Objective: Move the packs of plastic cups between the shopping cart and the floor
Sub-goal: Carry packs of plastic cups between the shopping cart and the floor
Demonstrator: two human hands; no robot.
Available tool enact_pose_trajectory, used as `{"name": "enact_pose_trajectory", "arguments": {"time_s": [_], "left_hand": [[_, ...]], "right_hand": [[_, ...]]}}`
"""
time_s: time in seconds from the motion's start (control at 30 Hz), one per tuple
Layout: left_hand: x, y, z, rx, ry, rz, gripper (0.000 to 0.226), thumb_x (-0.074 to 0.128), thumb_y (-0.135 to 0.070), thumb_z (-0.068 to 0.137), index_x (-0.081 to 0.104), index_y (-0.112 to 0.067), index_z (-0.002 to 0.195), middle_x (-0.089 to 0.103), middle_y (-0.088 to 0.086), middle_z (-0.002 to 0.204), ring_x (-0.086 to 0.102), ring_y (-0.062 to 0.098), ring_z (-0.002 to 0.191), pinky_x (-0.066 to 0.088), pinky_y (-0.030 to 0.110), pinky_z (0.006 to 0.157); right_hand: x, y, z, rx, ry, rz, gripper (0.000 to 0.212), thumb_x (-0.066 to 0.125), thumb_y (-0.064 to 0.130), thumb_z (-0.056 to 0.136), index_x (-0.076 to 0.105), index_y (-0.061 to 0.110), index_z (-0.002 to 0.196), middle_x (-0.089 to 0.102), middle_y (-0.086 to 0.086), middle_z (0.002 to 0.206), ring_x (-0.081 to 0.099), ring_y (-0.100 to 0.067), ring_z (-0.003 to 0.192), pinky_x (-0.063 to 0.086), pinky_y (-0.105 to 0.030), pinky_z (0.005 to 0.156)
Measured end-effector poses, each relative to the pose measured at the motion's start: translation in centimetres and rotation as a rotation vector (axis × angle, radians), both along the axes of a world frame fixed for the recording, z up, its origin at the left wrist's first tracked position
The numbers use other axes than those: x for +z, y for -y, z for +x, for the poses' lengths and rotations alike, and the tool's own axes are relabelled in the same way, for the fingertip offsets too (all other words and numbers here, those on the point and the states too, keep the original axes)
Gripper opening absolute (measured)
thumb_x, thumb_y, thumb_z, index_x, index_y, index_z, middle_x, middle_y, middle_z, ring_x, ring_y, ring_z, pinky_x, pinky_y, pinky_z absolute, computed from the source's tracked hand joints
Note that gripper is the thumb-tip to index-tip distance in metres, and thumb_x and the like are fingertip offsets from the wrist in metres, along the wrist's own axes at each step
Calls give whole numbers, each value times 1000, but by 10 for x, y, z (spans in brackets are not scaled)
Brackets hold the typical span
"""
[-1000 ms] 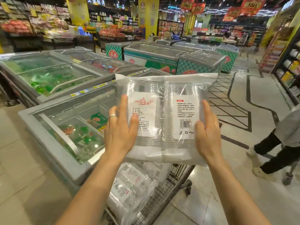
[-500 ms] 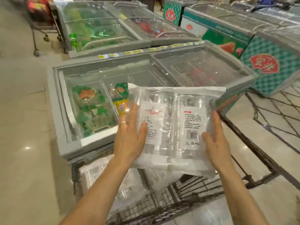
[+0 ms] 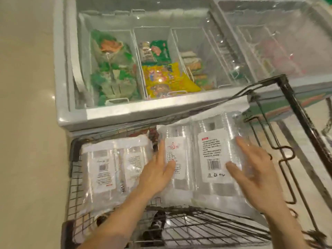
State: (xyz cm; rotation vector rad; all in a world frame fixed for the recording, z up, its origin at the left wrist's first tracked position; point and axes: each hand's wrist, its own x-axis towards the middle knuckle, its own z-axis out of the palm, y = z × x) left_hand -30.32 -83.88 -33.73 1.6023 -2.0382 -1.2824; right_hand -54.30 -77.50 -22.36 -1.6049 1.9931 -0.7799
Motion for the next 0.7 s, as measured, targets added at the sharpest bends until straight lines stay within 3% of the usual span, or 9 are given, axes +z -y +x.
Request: {"name": "enact_pose_trajectory", "arguments": {"time_s": [0.07, 0.17, 0.23, 0.3, 0.43, 0.7], "left_hand": [[-27, 1, 3, -55, 149, -54, 71, 30, -52, 102, -15, -33, 154, 23, 6, 160, 39, 29, 136, 34, 40, 106], [-62, 6, 9, -63, 338, 1, 68, 21, -63, 98, -11, -39, 154, 13, 0, 164, 7, 26, 150, 4, 52, 119], [-79, 8, 14, -55, 414, 35, 69, 12, -70, 92, -11, -45, 152, 11, 0, 164, -2, 27, 151, -4, 55, 118], [-90, 8, 19, -54, 461, 38, 73, 4, -75, 85, -10, -48, 152, 13, 1, 164, -1, 28, 151, -4, 56, 117], [-106, 6, 23, -35, 478, 35, 81, -6, -74, 78, -1, -44, 154, 12, -1, 164, -2, 26, 151, 1, 57, 119], [-116, 3, 29, -59, 536, -18, 81, -12, -67, 81, 3, -40, 155, 7, -10, 164, -6, 18, 151, 1, 51, 120]], "right_hand": [[-18, 4, 17, 11, -23, 18, 63, 56, 64, 80, 36, 59, 139, 38, 8, 134, 42, 0, 118, 43, -29, 95], [-47, 11, 50, 10, -170, 33, 58, 55, 62, 88, 35, 53, 141, 34, -2, 138, 43, -9, 104, 45, -26, 77], [-68, 19, 70, 9, -259, 21, 55, 52, 60, 91, 37, 48, 142, 33, -3, 138, 42, -8, 93, 44, -23, 65], [-88, 27, 86, 13, -295, 47, 56, 50, 58, 90, 35, 49, 143, 31, -3, 136, 45, -10, 91, 51, -29, 64], [-132, 42, 114, 45, -383, 105, 61, 63, 47, 88, 40, 40, 144, 36, -13, 136, 55, -28, 98, 55, -46, 76], [-207, 64, 132, 54, -500, 206, 66, 71, 41, 81, 44, 36, 141, 46, -19, 133, 56, -33, 97, 48, -43, 75]]}}
